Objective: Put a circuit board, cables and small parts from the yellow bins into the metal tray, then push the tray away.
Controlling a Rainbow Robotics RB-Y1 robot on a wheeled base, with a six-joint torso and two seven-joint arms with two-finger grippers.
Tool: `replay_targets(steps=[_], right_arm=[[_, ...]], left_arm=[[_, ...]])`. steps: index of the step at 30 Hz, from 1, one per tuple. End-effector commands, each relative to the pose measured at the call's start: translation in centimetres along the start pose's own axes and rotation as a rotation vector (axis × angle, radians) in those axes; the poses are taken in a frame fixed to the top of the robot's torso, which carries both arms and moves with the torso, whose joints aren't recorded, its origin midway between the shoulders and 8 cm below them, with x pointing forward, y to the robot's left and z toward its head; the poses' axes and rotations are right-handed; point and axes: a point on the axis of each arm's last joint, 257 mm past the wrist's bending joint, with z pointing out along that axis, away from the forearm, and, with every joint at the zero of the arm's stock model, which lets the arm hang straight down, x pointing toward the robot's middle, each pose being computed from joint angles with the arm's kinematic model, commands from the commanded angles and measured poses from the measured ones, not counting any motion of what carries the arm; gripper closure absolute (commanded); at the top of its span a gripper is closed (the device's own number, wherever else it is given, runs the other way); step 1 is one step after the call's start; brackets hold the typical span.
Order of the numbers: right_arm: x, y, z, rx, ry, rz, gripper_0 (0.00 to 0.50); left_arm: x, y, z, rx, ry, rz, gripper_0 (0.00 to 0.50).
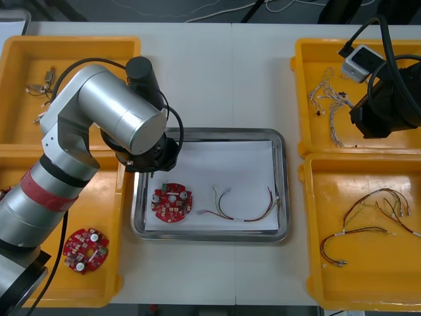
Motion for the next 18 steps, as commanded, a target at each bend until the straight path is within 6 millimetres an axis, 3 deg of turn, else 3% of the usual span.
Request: replay_targets(steps=[1,18], right_arm=[[-0.5,0.9,-0.3,-0.004,-0.014,-0.043,0.5],[-0.5,0.9,-0.3,-0.004,-0.014,-0.043,0.5]], left_arm=[[-1.9,-2.0,-0.8,0.022,-0.054,0.12,0.5],[-3.4,-2.5,0.2,0.028,-0.113,0.131,0.5]])
